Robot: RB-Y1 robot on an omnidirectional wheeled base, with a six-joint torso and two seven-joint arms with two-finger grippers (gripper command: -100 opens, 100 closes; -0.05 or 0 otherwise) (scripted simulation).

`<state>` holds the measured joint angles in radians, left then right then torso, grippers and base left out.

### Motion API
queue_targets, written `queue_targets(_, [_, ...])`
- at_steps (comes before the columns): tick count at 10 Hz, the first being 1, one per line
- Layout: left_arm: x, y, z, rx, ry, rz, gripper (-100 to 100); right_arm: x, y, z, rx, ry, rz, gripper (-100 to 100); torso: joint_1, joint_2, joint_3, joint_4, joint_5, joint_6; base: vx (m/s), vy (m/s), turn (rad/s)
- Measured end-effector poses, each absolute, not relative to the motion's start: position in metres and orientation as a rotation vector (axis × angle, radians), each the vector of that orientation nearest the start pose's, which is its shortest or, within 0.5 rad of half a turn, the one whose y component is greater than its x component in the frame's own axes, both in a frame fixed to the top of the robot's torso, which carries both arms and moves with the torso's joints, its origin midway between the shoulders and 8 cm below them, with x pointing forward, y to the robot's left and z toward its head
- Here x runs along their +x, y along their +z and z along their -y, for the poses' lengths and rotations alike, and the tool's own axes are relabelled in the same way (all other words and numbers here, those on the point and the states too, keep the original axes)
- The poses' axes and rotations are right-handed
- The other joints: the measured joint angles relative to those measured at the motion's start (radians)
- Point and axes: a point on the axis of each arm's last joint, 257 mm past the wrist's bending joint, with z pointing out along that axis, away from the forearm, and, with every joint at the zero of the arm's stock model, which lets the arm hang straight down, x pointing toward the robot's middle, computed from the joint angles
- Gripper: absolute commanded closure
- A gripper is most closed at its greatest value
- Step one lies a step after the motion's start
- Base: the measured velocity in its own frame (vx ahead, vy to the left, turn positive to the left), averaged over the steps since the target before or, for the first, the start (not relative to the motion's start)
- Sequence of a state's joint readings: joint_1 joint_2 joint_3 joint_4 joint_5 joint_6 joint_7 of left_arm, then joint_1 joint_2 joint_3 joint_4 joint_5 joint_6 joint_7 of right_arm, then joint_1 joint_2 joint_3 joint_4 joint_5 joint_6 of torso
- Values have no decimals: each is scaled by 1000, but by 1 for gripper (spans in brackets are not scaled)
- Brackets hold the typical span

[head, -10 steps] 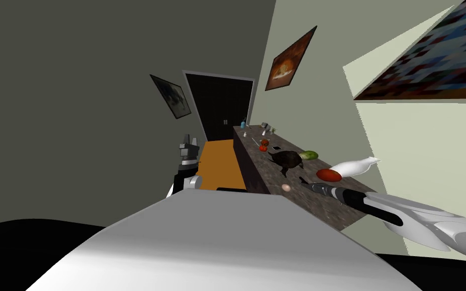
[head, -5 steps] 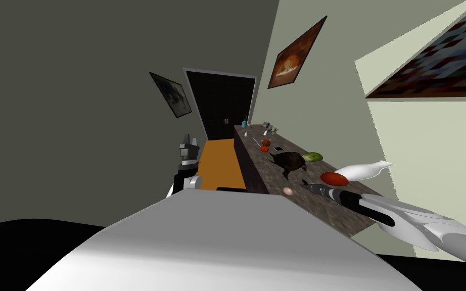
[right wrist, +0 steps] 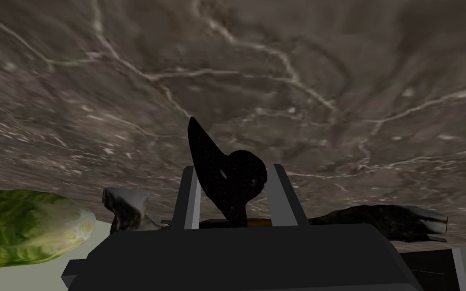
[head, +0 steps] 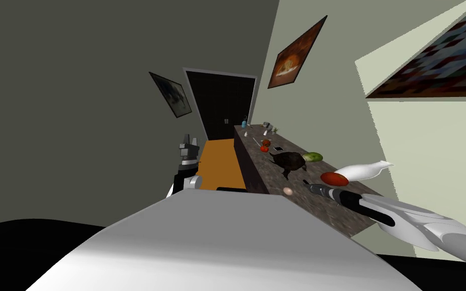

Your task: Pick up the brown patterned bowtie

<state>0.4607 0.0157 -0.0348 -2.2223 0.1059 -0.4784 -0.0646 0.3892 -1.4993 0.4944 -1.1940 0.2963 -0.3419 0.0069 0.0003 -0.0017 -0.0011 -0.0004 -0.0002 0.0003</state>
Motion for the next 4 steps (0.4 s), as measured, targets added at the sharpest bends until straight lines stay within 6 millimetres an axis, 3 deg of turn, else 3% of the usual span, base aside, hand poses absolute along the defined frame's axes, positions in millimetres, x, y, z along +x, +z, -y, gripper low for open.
queue_targets(1, [362,7,-277,-730,-1347,-611,0,251,-342,658,-124,-182,-2536,100,0,0,0,0,0,0,-12,14,-75])
queue_targets(3, [362,7,-277,-730,-1347,-611,0,251,-333,658,-137,-179,-2540,100,2,2,1,0,1,1,-13,20,-44])
queue_targets(4, [362,7,-277,-730,-1347,-611,0,251,-333,658,-137,-178,-2541,0,2,1,1,0,0,0,0,0,0])
